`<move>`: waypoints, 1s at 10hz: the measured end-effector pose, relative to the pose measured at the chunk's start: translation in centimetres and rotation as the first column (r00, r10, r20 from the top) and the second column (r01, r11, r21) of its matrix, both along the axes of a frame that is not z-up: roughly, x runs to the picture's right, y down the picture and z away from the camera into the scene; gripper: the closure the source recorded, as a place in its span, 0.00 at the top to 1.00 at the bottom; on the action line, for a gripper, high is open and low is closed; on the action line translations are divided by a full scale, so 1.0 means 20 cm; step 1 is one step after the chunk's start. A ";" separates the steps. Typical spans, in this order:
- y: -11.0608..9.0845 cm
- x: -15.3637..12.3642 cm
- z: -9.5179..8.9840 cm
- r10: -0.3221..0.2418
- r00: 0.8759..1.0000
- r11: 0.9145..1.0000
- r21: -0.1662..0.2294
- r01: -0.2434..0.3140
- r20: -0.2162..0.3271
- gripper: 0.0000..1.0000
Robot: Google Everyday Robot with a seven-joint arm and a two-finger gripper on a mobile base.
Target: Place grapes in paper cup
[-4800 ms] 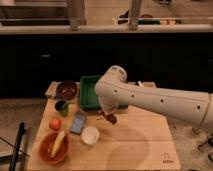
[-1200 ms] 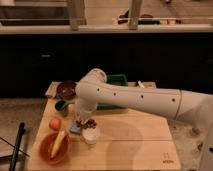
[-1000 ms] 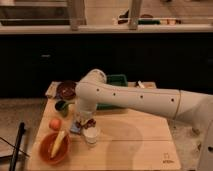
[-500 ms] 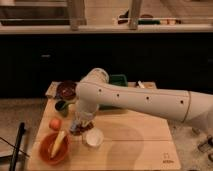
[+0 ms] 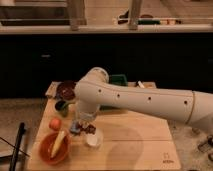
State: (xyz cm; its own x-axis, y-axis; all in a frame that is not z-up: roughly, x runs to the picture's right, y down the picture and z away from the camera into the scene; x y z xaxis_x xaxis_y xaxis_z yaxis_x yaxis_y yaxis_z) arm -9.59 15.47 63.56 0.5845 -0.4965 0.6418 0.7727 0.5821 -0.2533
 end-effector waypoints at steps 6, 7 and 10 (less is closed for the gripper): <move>0.07 0.07 -0.04 -0.067 0.996 0.997 -0.046 0.069 0.054 0.05; 0.08 0.08 -0.04 -0.077 0.995 0.996 -0.048 0.081 0.067 0.05; 0.09 0.11 -0.04 -0.124 0.985 0.991 -0.045 0.130 0.117 0.05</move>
